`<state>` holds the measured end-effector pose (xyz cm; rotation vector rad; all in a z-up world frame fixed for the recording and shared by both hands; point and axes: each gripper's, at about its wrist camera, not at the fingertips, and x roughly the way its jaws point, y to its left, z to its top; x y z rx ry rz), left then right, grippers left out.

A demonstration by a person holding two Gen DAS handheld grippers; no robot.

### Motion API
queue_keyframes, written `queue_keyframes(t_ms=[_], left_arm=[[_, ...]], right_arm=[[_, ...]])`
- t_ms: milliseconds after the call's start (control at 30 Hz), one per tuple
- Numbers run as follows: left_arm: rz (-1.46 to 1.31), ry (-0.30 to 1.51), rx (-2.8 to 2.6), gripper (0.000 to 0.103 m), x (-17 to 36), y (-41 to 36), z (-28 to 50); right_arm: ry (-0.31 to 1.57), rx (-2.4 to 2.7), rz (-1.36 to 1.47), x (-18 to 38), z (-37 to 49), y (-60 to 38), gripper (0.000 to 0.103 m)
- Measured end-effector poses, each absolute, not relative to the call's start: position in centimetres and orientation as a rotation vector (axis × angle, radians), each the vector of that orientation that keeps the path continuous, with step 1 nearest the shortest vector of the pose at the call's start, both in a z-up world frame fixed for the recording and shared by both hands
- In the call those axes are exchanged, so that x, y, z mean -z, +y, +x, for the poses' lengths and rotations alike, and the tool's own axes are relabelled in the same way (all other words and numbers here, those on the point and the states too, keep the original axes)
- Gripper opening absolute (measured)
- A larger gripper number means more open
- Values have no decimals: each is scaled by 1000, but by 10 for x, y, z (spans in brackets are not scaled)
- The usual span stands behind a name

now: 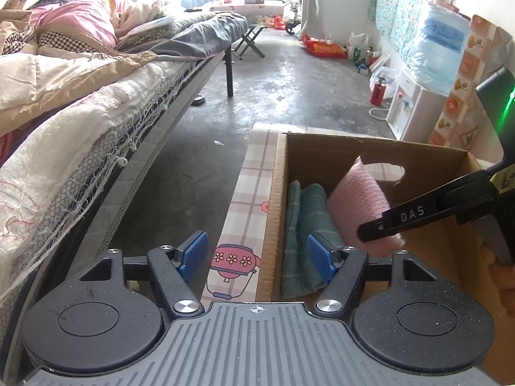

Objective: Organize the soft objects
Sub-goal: 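Lower the pink scrubber into the box beside the towel and open the right tool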

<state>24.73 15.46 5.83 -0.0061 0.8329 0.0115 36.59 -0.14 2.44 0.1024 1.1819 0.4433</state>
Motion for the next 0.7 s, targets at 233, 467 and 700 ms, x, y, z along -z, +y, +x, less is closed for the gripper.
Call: queue_keyframes(t_ms=[233,467,700], left_arm=[[3,834,-10,68,-59,153,246],[5,834,-6,68,-60,152,247],[18,828,1,68,-61,150,246]], right_arm=[[1153,-407,57,-28,363,7,30],[1231,-326,143,-16,379,-20,37],[1167,-265,122,-24,373,-38,59]])
